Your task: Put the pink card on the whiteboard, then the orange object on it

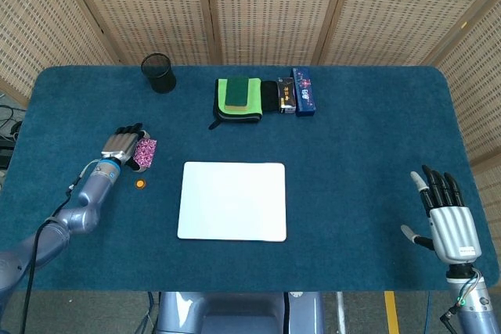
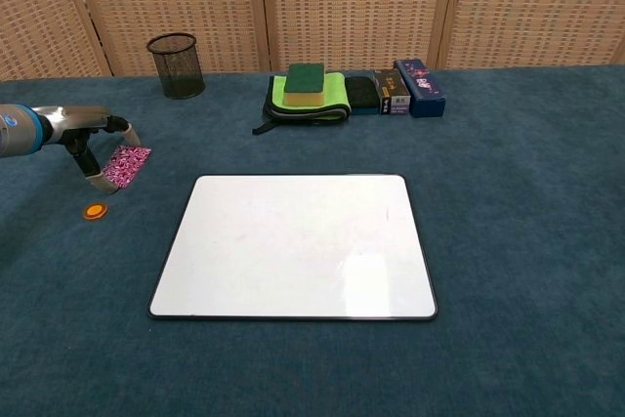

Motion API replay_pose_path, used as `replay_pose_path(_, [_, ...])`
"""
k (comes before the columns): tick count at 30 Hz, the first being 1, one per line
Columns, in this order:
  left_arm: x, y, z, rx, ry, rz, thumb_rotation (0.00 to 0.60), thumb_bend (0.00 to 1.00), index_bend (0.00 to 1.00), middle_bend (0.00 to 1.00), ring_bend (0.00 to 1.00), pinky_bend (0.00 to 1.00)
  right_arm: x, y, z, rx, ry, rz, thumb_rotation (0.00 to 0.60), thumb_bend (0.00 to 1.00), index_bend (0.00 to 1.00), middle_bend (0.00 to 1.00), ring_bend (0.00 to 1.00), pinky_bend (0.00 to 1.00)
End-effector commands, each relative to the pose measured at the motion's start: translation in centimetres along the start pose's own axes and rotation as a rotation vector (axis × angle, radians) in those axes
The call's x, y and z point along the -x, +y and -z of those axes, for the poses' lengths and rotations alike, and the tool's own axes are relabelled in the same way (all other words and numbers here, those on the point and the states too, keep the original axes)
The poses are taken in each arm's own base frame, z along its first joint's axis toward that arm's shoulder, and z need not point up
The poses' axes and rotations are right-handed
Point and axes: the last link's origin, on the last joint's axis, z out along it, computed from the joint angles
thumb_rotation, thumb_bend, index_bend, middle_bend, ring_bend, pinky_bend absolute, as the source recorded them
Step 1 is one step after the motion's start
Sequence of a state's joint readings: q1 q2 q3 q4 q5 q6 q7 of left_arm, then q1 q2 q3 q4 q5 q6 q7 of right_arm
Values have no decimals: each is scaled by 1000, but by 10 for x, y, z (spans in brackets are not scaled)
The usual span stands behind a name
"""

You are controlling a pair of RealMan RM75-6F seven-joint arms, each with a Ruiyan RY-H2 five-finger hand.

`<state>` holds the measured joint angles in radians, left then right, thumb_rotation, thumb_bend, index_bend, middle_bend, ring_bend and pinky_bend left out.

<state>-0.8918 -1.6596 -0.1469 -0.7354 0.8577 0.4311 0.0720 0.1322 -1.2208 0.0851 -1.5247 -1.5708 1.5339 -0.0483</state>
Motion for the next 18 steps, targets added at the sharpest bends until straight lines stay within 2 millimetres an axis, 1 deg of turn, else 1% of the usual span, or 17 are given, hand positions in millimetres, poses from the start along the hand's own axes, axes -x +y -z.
replay_pose_path(1, [-2, -1, 1, 1, 7, -5, 600, 281, 460, 0, 0, 0, 0, 0, 0, 0, -1, -1, 600, 0, 0, 0, 0, 0])
replay_pose_path(13, [-11, -6, 5, 2, 32, -10, 600, 287, 468, 0, 0, 0, 0, 0, 0, -1, -2, -2, 600, 0, 0, 0, 0, 0])
replay_pose_path(18, [-18, -5, 8, 11, 51, -12, 600, 282, 468, 0, 0, 0, 0, 0, 0, -1, -2, -4, 600, 0, 0, 0, 0, 0])
